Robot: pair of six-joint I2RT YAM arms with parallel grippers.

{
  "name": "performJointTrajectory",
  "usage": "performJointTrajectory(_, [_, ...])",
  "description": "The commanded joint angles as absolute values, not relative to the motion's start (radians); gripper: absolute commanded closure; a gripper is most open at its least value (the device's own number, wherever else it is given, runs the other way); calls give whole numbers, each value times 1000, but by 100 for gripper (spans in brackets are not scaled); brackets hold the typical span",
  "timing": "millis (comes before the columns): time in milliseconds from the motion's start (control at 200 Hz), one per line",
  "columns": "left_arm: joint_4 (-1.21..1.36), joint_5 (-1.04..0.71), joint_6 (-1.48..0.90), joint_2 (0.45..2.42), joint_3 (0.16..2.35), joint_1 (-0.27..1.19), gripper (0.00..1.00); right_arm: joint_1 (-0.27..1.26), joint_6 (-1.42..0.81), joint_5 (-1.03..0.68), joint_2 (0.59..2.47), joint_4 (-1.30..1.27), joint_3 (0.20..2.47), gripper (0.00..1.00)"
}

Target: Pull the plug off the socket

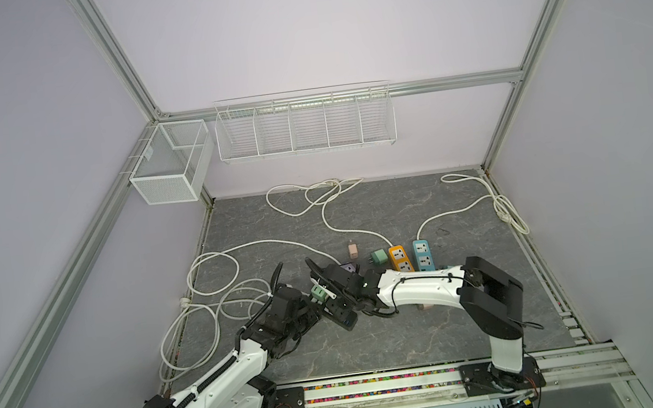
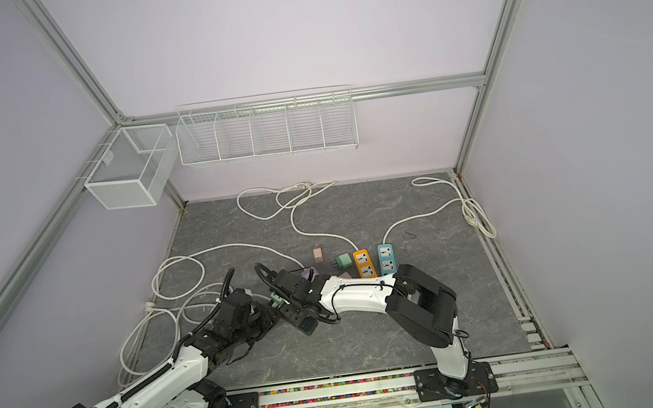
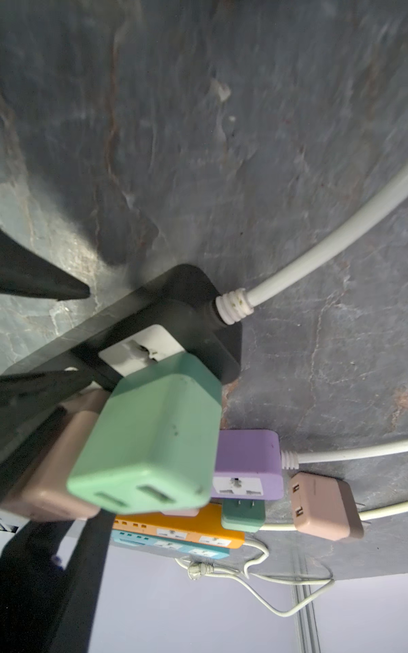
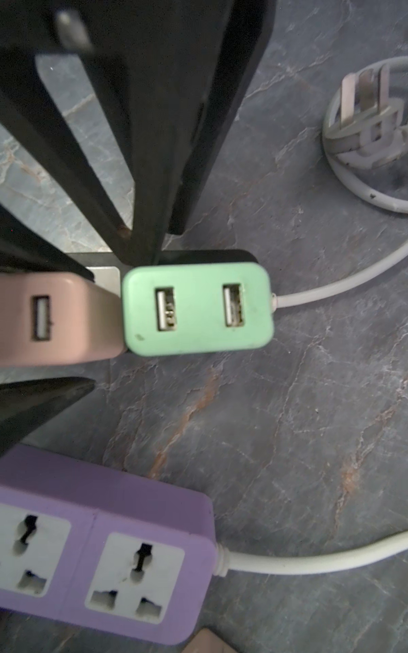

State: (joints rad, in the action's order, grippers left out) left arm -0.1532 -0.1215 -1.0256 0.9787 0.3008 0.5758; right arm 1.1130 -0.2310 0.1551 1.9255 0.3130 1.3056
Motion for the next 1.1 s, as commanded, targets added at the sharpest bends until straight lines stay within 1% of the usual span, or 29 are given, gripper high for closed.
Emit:
performJointTrajectory(0, [-131, -130, -1009, 991, 294, 572, 66, 1107, -208, 142, 1945, 318, 1322, 56])
performJointTrajectory(400, [-115, -165, -1002, 1035, 295, 572, 67, 1107, -192, 140, 1971, 315, 1334, 58])
performJointTrajectory(515, [-70, -173, -1015, 1049, 290, 571, 67, 1106, -182, 141, 1979, 318, 1342, 58])
performJointTrajectory(850, [-136, -176, -976, 1092, 313, 572, 69, 1102, -186, 138, 1966, 306, 1333, 67])
performJointTrajectory(1095, [-162, -169, -969, 1091, 307, 573, 70, 1081, -203, 106, 1934, 263, 1297, 70])
